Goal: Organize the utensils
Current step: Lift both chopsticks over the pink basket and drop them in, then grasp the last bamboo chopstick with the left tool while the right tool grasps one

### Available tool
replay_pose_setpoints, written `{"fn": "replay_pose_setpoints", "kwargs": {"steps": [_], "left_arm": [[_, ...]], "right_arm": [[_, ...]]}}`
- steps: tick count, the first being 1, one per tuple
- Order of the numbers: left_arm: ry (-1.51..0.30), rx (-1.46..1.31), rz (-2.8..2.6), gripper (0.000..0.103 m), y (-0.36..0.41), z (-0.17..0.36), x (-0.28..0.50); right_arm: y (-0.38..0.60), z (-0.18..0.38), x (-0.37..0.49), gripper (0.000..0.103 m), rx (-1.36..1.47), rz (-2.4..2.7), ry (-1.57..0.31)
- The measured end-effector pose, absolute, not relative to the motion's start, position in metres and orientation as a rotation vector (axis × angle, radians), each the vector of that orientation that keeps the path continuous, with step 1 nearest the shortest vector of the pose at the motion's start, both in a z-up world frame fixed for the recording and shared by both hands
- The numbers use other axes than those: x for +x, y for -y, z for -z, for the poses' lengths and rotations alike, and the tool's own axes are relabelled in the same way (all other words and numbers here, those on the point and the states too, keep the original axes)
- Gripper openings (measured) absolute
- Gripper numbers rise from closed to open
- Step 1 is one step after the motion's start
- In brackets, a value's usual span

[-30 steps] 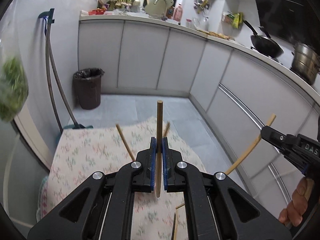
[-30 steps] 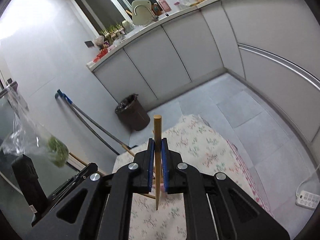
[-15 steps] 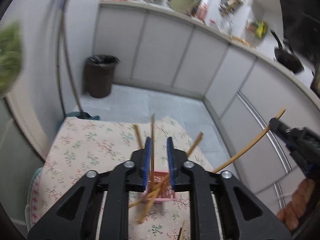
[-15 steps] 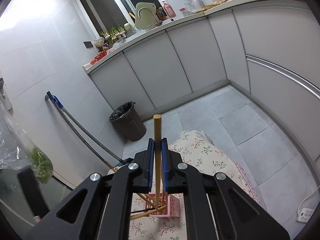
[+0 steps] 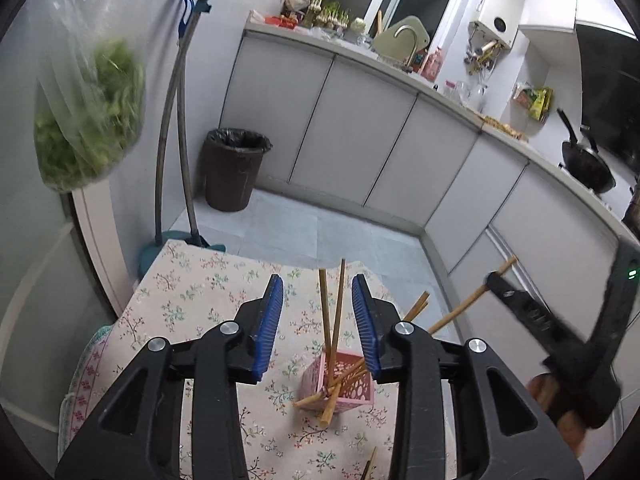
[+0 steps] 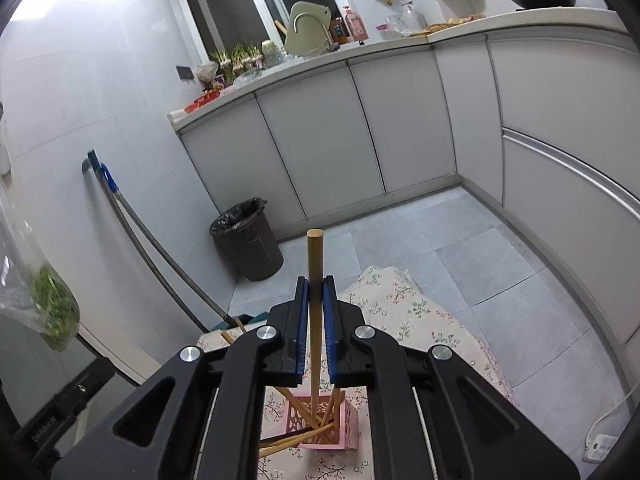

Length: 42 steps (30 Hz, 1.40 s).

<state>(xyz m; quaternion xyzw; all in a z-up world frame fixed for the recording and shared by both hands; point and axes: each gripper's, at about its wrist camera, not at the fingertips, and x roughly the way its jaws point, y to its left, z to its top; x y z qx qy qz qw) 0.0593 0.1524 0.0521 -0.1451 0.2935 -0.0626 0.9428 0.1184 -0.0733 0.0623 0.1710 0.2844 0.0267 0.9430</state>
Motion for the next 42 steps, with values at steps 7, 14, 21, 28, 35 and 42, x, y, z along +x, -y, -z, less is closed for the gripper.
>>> {"fn": "replay_pose_setpoints", "kwargs": {"steps": [7,14,21,28,35,42], "left_arm": [[-0.616,-0.263,0.129,0.04,-0.145,-0.045,0.057],[-0.624,-0.179,0.126,0.06,-0.122,-0.038,0.04],[-0.673,-0.111,0.139,0.078,-0.1,-0.011,0.02],[-0.71,-0.03,0.155,0.083,-0.082,0.006,0.008],[-0.723,-0.002,0.137,0.094,-0.075,0.017,0.001],[-0.832,0.07,0.175,0.096,-0.062,0.044,0.006]], "right_arm": [[0.07,-0.036,0.113,0.017,0.331,-0.045,-0.646],[0.088,-0.039,0.075,0.032,0.274,0.02,-0.63],[0.107,-0.026,0.033,0.067,0.266,0.084,-0.633],[0.113,-0.018,0.007,0.081,0.224,0.144,-0.636],[0.121,-0.002,-0.006,0.093,0.171,0.22,-0.665],[0.138,0.028,-0.025,0.096,0.155,0.286,-0.743]]}}
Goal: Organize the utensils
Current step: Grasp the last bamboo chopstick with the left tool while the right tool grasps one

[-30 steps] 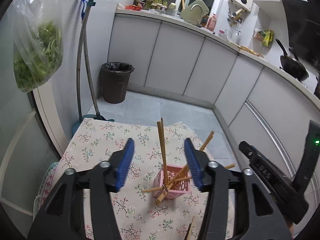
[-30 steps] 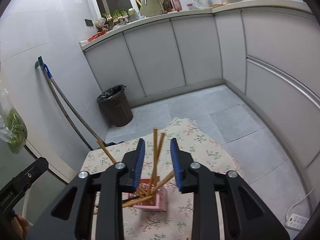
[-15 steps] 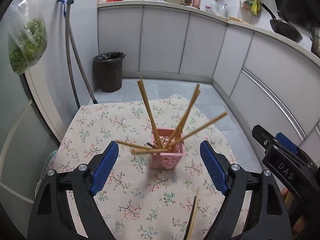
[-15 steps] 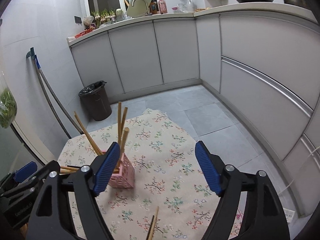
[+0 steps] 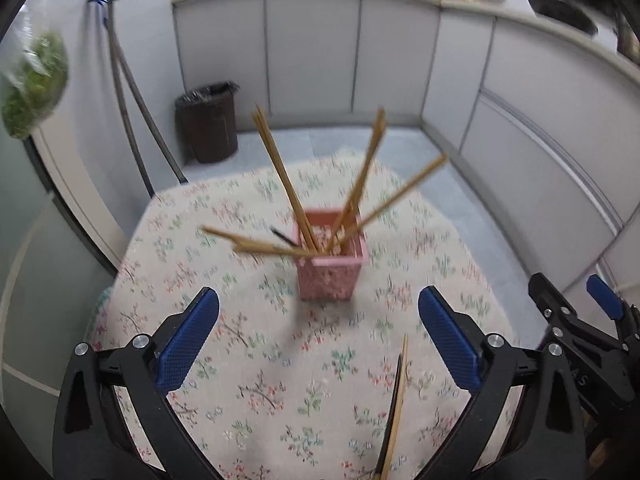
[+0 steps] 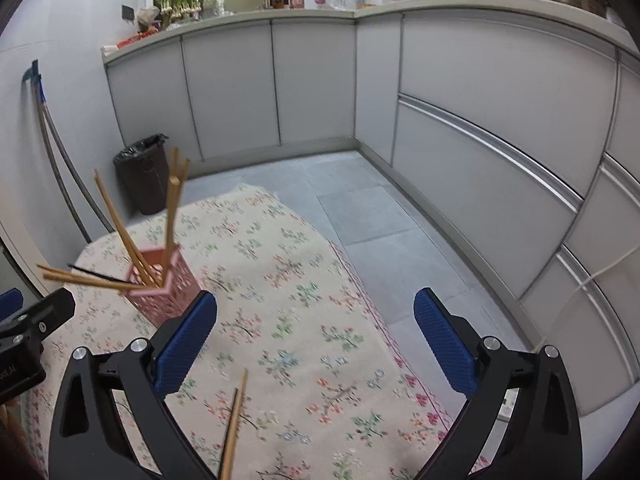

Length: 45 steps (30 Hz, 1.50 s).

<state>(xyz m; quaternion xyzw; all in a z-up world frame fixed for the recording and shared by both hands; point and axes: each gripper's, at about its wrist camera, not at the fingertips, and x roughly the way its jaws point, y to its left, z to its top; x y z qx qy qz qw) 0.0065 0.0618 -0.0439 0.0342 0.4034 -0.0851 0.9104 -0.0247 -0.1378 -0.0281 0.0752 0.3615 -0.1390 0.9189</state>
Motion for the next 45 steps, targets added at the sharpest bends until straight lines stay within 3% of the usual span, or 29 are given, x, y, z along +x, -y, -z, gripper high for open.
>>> {"fn": "replay_pose_setpoints", "kwargs": {"steps": [10,16,33,35,37,39,42,43,45], "left_arm": [[-1.147,0.18,0.219,0.096,-0.018,0.145,0.032],[-1.324,0.24,0.173,0.096,-0.007,0.193,0.05],[-1.382,0.261,0.15,0.095,0.007,0.228,0.068],[-1.368,0.272,0.166,0.089,0.011,0.229,0.066],[-1.367,0.25,0.233,0.061,0.017,0.224,0.062],[-1.361,0.254,0.261,0.045,0.021,0.221,0.058],[-1.356,0.235,0.291,0.031,0.021,0.22,0.055],[-1.357,0.231,0.291,0.015,0.019,0.219,0.055],[-1.356,0.222,0.281,0.004,0.012,0.218,0.053]], "right_arm": [[0.178,0.091,-0.055,0.096,0.373,0.323,-1.016],[0.191,0.099,-0.061,0.096,0.416,0.34,-1.039],[0.201,0.113,-0.055,0.096,0.502,0.303,-1.114],[0.202,0.113,-0.055,0.096,0.506,0.307,-1.116],[0.203,0.114,-0.055,0.096,0.51,0.319,-1.114],[0.205,0.115,-0.055,0.096,0.515,0.334,-1.112],[0.205,0.118,-0.053,0.096,0.513,0.339,-1.122],[0.204,0.118,-0.052,0.096,0.511,0.338,-1.127],[0.2,0.12,-0.049,0.096,0.505,0.329,-1.136]]}}
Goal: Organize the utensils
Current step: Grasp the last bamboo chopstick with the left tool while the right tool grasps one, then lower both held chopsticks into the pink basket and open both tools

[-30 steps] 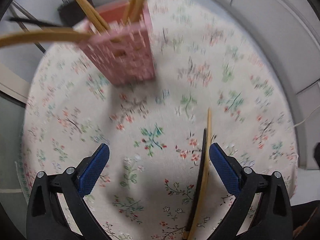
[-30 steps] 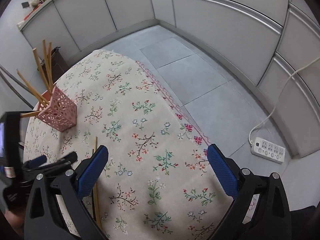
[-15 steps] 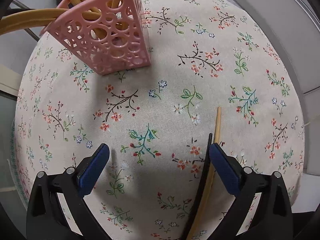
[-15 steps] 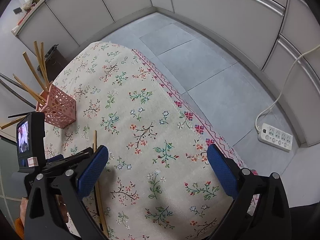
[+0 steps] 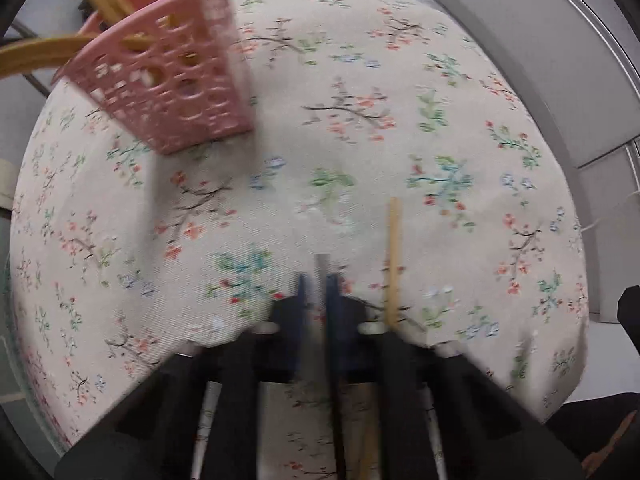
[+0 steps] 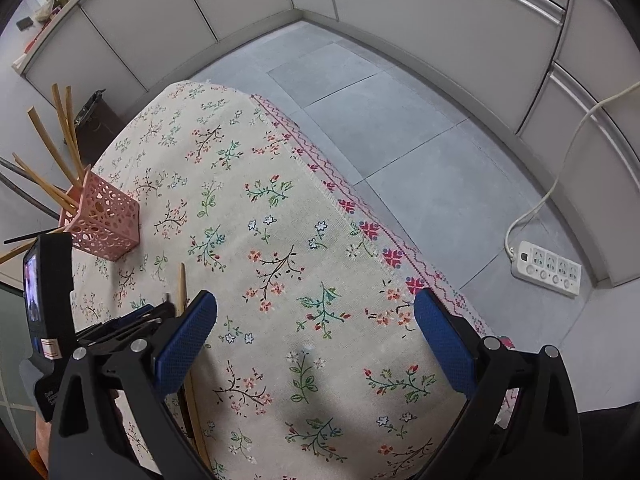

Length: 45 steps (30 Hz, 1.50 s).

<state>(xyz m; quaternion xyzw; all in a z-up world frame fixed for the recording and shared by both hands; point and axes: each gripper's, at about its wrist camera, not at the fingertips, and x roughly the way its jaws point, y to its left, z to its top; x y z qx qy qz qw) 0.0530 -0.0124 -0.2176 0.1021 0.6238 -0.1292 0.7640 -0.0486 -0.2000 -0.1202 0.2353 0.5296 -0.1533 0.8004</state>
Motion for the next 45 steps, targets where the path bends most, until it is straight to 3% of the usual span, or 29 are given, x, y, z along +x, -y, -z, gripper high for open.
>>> {"fn": "replay_pose_setpoints", "kwargs": {"steps": [5,10,16,18,19,20,21,22,28,35,45], "left_arm": [[-1.336,0.198,0.289,0.003,-0.013,0.213,0.041],[-1.267,0.171,0.27,0.003,-0.042,0.176,0.031],[-1.138,0.102,0.244,0.003,-0.079,0.125,0.004],[-1.104,0.096,0.232,0.003,-0.071,0.113,0.002],[-1.093,0.088,0.231,0.003,-0.072,0.108,0.002],[-1.081,0.081,0.23,0.003,-0.072,0.105,0.001],[-1.066,0.074,0.228,0.003,-0.075,0.1,0.0],[-1.056,0.069,0.227,0.003,-0.076,0.096,0.0],[-1.001,0.04,0.256,0.003,-0.08,0.081,-0.012],[-0.924,-0.018,0.285,0.003,-0.087,0.056,-0.04],[-0.808,-0.056,0.311,0.003,-0.078,0.013,-0.06]], "right_arm": [[0.175,0.127,-0.031,0.096,0.46,0.28,-1.17],[0.123,0.139,0.006,0.096,0.333,0.188,-1.224],[0.084,0.175,0.041,0.077,0.267,0.138,-1.344],[0.076,0.186,0.044,0.069,0.239,0.148,-1.36],[0.071,0.184,0.044,0.059,0.204,0.153,-1.337],[0.067,0.182,0.043,0.046,0.195,0.137,-1.328],[0.066,0.18,0.042,0.02,0.202,0.122,-1.323],[0.066,0.18,0.042,0.008,0.224,0.088,-1.331],[0.093,0.166,0.019,0.006,0.381,0.053,-1.283],[0.119,0.089,-0.034,0.006,0.404,0.006,-1.082],[0.129,0.011,-0.062,0.006,0.393,-0.068,-0.934]]}}
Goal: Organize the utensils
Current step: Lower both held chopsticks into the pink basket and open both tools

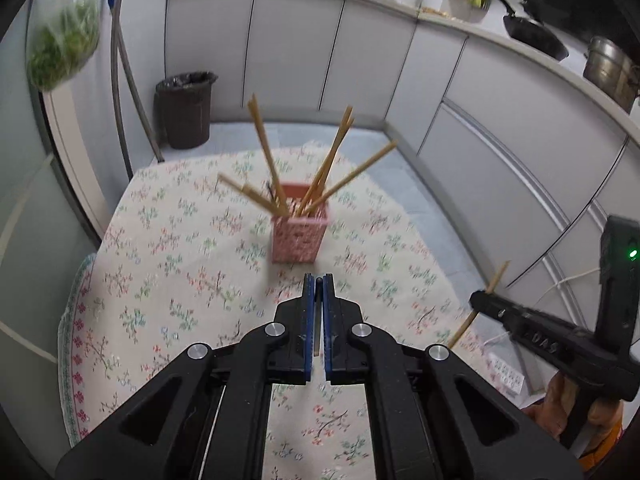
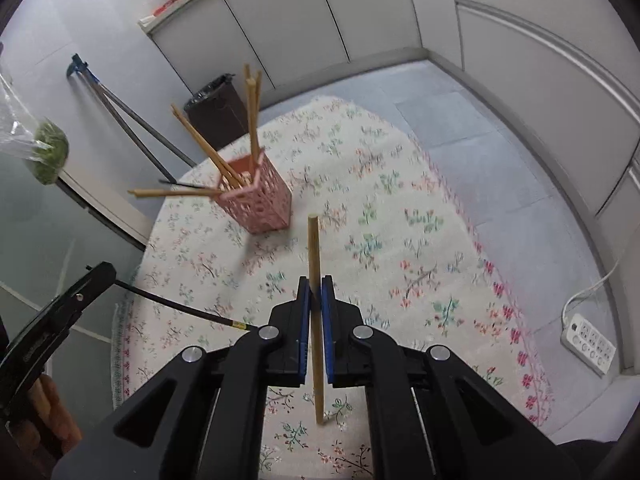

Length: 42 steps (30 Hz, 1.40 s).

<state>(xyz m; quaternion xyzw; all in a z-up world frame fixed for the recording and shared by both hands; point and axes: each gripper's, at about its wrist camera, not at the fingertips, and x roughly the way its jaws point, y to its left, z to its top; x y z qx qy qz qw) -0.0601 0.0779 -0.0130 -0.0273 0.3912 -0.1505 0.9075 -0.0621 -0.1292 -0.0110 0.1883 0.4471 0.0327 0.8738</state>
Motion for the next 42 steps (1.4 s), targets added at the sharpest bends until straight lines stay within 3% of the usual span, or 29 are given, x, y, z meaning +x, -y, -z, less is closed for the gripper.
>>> {"fn": "replay_pose_setpoints", "kwargs": {"steps": [8,15,18,19,20,26,30,42], "left_arm": [[-0.696,-0.077,0.302,0.003,-0.071,-0.059,-0.017],[-0.619,-0.086,0.253,0.003,-0.065,-0.093,0.041],[-0.644,-0.069,0.219,0.009,-0.06,-0.074,0.071],[-0.647,-0.072,0.211,0.024,-0.06,-0.067,0.078],[-0.664,-0.097,0.223,0.03,-0.063,-0.057,0.085],[-0.598,-0.212,0.172,0.033,-0.101,-0.052,0.066],[-0.558,-0.289,0.135,0.049,-0.128,-0.051,0.048],[-0.604,-0.286,0.094,0.05,-0.148,-0.039,0.057]], "right_arm": [[0.149,-0.086,-0.034,0.006,0.424,-0.09,-0.73],[0.152,-0.131,0.001,0.006,0.441,-0.114,-0.638],[0.149,-0.132,0.019,0.006,0.441,-0.121,-0.625],[0.147,-0.13,0.024,0.006,0.439,-0.122,-0.624],[0.145,-0.129,0.03,0.006,0.434,-0.121,-0.627],[0.132,-0.122,0.048,0.006,0.413,-0.134,-0.643],[0.117,-0.115,0.063,0.006,0.399,-0.137,-0.658],[0.072,-0.064,0.113,0.008,0.361,-0.135,-0.712]]}}
